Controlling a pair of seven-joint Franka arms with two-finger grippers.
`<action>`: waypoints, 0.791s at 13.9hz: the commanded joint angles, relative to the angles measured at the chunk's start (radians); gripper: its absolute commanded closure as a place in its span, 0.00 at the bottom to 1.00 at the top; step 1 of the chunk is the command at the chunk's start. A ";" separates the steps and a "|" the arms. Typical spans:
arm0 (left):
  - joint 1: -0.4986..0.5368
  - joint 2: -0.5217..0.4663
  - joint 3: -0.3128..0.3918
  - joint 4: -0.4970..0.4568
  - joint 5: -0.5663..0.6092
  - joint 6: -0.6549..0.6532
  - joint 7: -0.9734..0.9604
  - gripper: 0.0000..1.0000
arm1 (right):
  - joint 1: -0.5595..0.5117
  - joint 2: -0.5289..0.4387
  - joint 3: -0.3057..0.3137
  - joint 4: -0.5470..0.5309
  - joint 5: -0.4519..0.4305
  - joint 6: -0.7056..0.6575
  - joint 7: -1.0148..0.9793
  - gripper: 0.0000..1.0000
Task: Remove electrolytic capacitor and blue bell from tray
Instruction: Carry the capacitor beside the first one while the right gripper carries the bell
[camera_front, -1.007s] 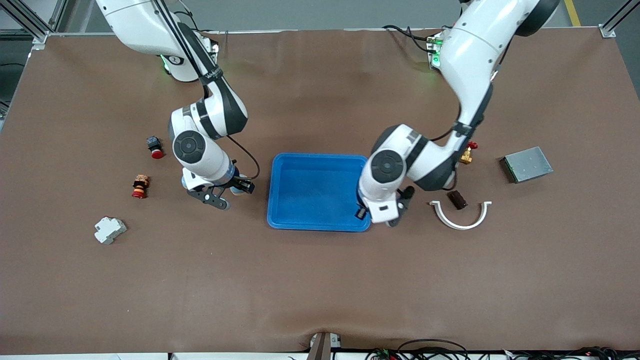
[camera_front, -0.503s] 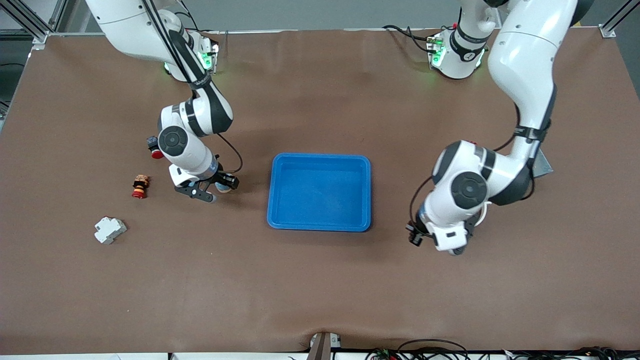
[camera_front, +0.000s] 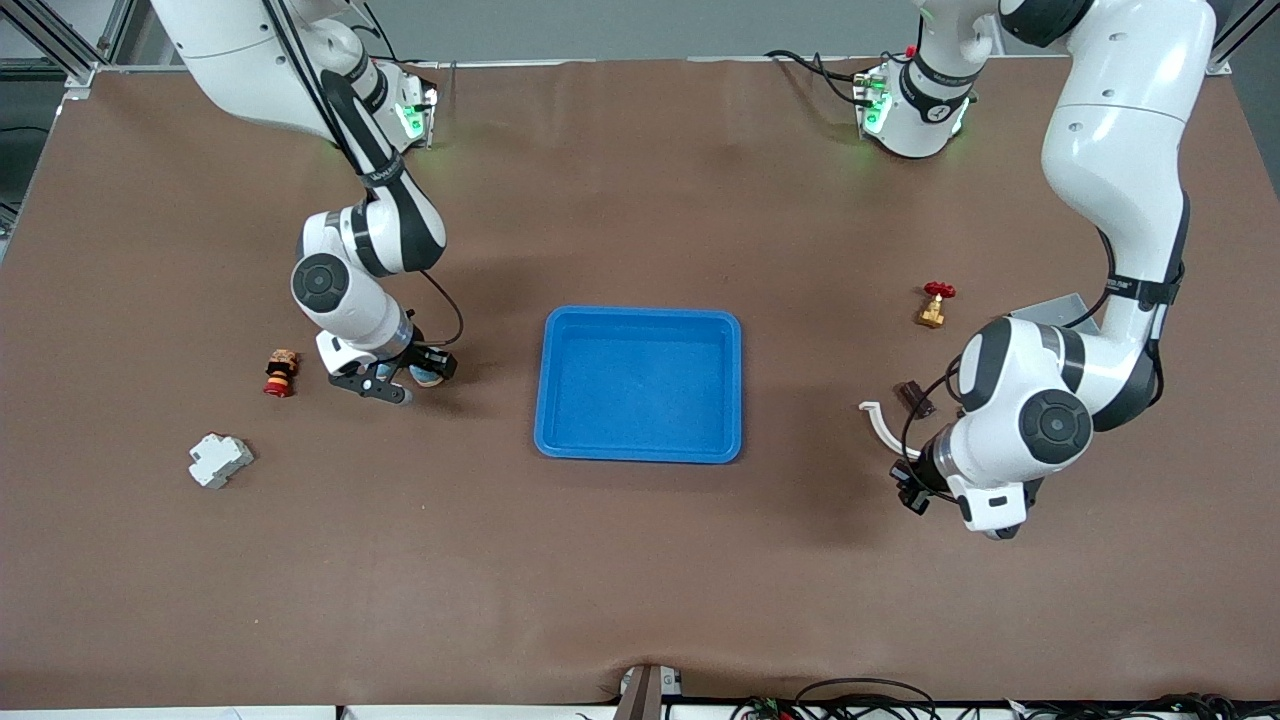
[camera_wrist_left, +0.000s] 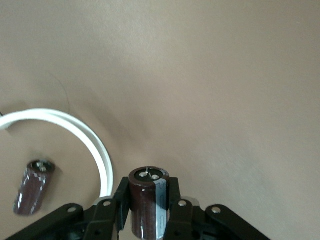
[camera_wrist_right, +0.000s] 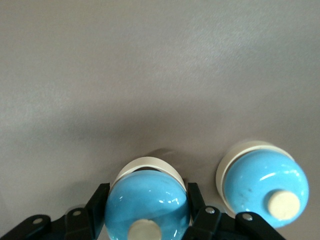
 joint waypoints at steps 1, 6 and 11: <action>0.029 0.030 -0.009 0.003 0.025 0.042 0.039 1.00 | -0.015 -0.027 0.014 -0.035 0.012 0.033 -0.022 1.00; 0.044 0.066 0.017 0.002 0.023 0.103 0.044 1.00 | -0.008 -0.001 0.015 -0.035 0.012 0.062 -0.014 1.00; 0.050 0.083 0.017 0.002 0.016 0.131 0.042 1.00 | -0.005 0.037 0.017 -0.026 0.012 0.072 -0.005 1.00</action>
